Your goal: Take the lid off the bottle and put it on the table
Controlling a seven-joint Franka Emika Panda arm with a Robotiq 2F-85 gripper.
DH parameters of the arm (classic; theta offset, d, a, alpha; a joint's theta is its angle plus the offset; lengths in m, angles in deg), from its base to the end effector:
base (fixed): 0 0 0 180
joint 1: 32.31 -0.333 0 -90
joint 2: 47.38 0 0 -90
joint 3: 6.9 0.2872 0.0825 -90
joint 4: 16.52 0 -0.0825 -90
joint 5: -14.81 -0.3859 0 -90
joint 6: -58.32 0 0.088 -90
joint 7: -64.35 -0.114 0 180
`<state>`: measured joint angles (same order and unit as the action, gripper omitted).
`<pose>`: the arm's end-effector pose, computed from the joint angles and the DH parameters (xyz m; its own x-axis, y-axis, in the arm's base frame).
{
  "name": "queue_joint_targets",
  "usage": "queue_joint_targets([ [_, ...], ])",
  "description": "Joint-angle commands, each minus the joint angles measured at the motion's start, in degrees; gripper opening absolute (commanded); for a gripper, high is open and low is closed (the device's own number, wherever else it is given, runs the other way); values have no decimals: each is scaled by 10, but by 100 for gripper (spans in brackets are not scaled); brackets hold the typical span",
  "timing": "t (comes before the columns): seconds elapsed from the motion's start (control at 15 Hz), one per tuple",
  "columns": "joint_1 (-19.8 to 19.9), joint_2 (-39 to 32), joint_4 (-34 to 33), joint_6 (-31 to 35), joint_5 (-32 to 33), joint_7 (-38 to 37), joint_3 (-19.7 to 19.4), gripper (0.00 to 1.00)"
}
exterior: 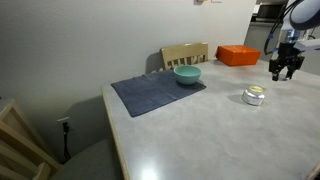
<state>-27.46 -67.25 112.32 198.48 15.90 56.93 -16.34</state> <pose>0.4999 -0.1320 0.1648 0.9260 -0.3524 -0.1354 -0.3436 -0.9353 0.0839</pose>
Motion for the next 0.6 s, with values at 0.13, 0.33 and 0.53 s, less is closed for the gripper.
queue_joint_targets([
  [0.13,-2,-120,-129,-98,7,-12,7,44],
  [0.33,0,-145,-168,-125,5,-4,10,44],
  [0.53,6,-153,-184,-109,-3,5,14,44],
])
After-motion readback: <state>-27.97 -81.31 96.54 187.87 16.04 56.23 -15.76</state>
